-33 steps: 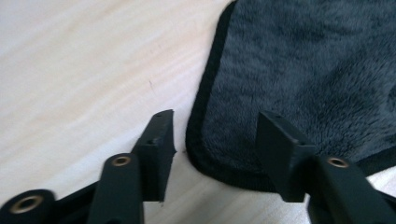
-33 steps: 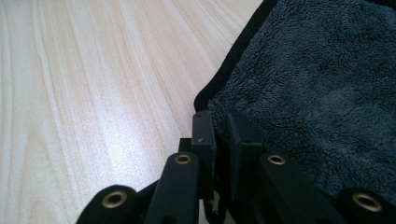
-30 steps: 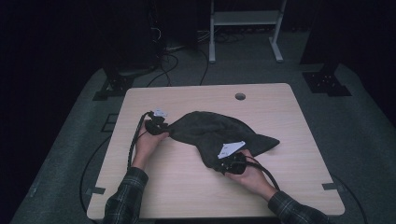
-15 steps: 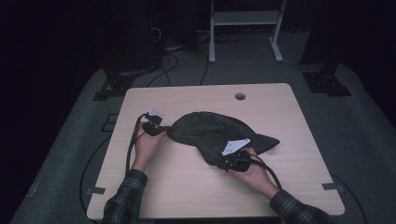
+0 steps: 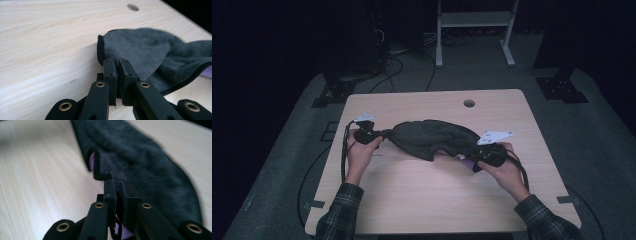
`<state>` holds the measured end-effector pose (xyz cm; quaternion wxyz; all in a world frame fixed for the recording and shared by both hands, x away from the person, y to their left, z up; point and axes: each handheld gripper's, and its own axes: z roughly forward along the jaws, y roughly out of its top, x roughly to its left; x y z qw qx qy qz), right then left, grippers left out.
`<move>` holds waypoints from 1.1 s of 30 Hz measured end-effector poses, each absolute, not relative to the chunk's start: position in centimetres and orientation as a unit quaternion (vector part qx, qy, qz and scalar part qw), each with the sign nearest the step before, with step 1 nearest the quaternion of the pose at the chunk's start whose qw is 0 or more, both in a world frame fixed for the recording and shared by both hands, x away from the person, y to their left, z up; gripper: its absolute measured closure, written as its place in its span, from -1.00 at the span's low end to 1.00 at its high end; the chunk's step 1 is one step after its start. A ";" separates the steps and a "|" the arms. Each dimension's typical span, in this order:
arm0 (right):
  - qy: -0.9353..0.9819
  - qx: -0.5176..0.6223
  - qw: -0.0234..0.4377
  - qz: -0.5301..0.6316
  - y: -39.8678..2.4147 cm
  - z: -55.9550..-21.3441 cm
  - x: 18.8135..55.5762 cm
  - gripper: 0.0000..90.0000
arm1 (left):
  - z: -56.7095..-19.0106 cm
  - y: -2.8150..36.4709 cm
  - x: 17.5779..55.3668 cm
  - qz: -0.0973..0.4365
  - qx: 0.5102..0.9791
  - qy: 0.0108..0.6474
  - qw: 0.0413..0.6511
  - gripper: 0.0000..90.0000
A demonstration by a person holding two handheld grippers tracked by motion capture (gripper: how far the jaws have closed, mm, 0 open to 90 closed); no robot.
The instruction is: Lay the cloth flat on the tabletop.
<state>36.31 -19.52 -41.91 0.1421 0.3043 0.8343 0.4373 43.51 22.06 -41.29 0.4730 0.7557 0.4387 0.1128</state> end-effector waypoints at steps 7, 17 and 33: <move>0.805 0.334 0.169 0.461 -23.0 -39.6 37.2 0.85 | -39.0 22.2 42.7 0.120 0.742 0.425 0.504 0.89; 0.773 0.347 0.209 0.488 -25.9 -35.2 37.8 0.85 | -34.9 23.6 41.1 0.149 0.703 0.410 0.561 1.00; 0.769 0.341 0.228 0.490 -25.6 -32.7 39.0 0.86 | -38.6 19.3 41.3 0.115 0.783 0.377 0.482 0.63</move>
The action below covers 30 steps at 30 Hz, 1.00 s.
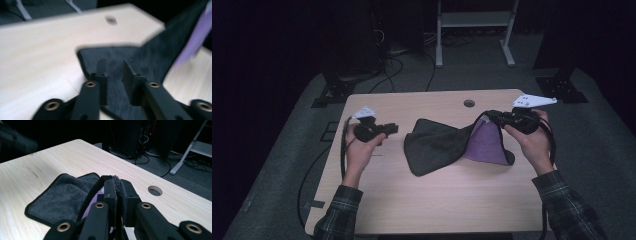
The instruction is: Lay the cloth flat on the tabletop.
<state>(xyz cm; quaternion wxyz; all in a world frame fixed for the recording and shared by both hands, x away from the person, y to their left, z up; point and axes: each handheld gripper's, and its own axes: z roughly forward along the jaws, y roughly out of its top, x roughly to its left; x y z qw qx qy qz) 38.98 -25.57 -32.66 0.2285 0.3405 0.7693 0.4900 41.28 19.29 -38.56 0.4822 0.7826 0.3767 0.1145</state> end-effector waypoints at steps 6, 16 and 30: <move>0.764 0.348 0.220 0.496 -25.8 -33.3 38.9 0.86 | -42.1 16.1 39.6 0.082 0.832 0.332 0.436 0.27; 0.759 0.356 0.204 0.506 -25.6 -35.0 38.9 0.86 | -46.1 13.8 37.3 0.055 0.888 0.283 0.358 -0.04; 0.764 0.355 0.198 0.501 -25.3 -35.6 38.9 0.86 | -46.2 13.0 37.5 0.123 0.905 0.262 0.312 0.80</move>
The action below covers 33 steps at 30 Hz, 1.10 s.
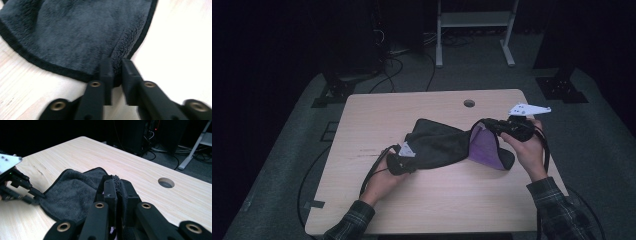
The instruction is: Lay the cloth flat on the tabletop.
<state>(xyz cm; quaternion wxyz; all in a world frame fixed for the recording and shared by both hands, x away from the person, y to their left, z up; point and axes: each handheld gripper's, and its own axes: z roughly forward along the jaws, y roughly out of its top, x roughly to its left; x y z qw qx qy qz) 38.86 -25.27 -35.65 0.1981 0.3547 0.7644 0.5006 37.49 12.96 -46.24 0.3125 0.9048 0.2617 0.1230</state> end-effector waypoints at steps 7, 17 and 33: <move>0.762 0.357 0.198 0.502 -25.4 -35.7 39.0 0.86 | -45.7 13.8 38.3 0.094 0.885 0.305 0.340 0.88; 0.751 0.364 0.211 0.509 -26.1 -34.7 40.1 0.86 | -39.4 17.3 40.0 0.133 0.809 0.354 0.450 0.89; 0.719 0.377 0.254 0.526 -27.1 -29.7 44.3 0.86 | -29.6 19.6 45.2 0.207 0.726 0.374 0.538 0.89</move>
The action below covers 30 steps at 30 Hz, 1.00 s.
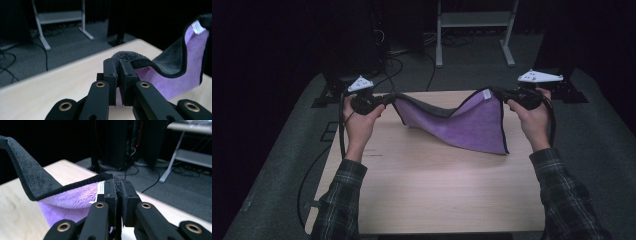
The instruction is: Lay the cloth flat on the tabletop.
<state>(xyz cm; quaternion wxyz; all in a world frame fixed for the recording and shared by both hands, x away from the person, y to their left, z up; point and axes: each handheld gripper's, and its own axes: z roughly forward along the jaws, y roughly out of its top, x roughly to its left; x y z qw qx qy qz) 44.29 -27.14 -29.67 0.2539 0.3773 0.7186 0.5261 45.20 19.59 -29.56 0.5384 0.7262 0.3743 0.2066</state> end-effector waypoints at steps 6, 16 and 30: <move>0.695 0.376 0.275 0.547 -27.7 -26.7 45.4 0.86 | -26.0 20.4 46.3 0.242 0.694 0.367 0.570 0.89; 0.702 0.363 0.265 0.552 -27.9 -28.2 44.2 0.86 | -28.0 20.6 44.0 0.220 0.710 0.354 0.568 0.89; 0.727 0.359 0.219 0.543 -28.4 -32.4 40.7 0.86 | -32.2 21.2 40.2 0.158 0.734 0.357 0.556 0.89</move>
